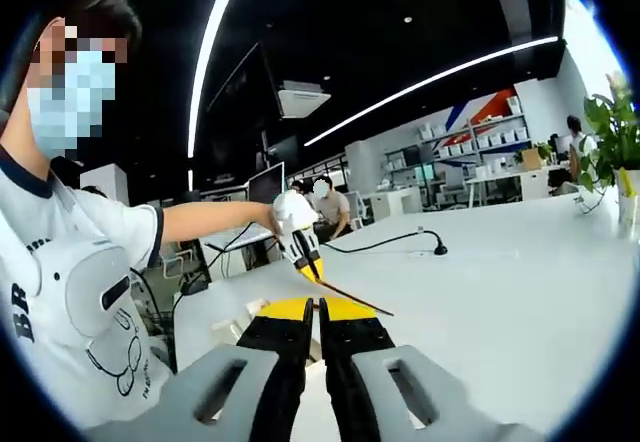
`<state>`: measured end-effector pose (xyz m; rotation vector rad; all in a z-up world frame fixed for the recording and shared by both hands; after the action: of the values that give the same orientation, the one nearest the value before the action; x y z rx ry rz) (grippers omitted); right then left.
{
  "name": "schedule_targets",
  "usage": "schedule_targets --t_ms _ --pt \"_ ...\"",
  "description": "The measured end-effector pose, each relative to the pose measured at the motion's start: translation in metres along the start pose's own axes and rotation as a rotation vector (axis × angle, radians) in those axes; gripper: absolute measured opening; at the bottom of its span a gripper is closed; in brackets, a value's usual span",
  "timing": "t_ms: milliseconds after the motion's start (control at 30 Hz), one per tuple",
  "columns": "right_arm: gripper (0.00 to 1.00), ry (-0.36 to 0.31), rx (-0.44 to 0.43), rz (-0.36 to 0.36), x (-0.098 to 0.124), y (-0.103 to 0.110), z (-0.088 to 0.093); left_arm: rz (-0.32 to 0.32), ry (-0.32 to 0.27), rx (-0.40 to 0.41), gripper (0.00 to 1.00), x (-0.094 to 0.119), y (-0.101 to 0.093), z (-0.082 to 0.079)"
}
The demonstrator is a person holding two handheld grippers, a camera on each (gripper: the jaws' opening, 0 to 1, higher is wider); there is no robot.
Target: Arrange the utensils inside the cutlery case until each visible utensil rests in its matching compartment.
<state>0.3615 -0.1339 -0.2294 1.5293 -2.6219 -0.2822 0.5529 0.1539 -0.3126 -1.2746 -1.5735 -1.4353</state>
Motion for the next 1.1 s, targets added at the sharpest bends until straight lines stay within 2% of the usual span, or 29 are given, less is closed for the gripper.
schedule_targets --t_ms 133,233,400,567,733,767,833,1100 --pt "0.02 -0.004 0.002 -0.019 -0.004 0.002 0.001 -0.007 -0.022 -0.004 0.04 0.013 -0.005 -0.003" --pt "0.02 0.002 -0.005 -0.025 -0.006 0.002 0.003 -0.04 -0.043 -0.001 0.04 0.018 0.0 -0.006" --pt "0.02 -0.001 -0.007 -0.022 -0.004 0.005 0.003 -0.055 -0.078 0.001 0.04 0.029 -0.001 -0.014" --pt "0.02 -0.005 -0.008 -0.016 -0.003 0.005 0.002 -0.081 -0.061 -0.011 0.04 0.038 -0.005 -0.012" --pt "0.02 -0.007 -0.009 -0.017 -0.005 0.005 0.003 -0.11 -0.072 -0.036 0.04 0.052 -0.011 -0.019" --pt "0.02 -0.009 -0.01 -0.018 -0.004 0.009 0.004 -0.116 -0.073 -0.04 0.04 0.055 -0.012 -0.021" --pt "0.02 -0.019 -0.017 -0.018 -0.001 0.011 0.006 -0.137 -0.077 -0.055 0.04 0.063 0.0 -0.022" --pt "0.02 -0.034 -0.036 0.006 0.012 0.017 0.011 -0.193 -0.121 -0.066 0.04 0.098 -0.011 -0.03"
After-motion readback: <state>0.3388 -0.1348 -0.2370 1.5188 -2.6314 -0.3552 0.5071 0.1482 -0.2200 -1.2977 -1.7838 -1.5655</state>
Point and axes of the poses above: the point that each gripper's makers call its tool centre point, and the gripper's own axes: x roughly backward along the fingers, y roughly to its left, z roughly out of its underside, the point moved 4 cm from there along x, roughly backward along the fingers, and after that the axes turned 11 degrees about -z, right-handed, at the moved point
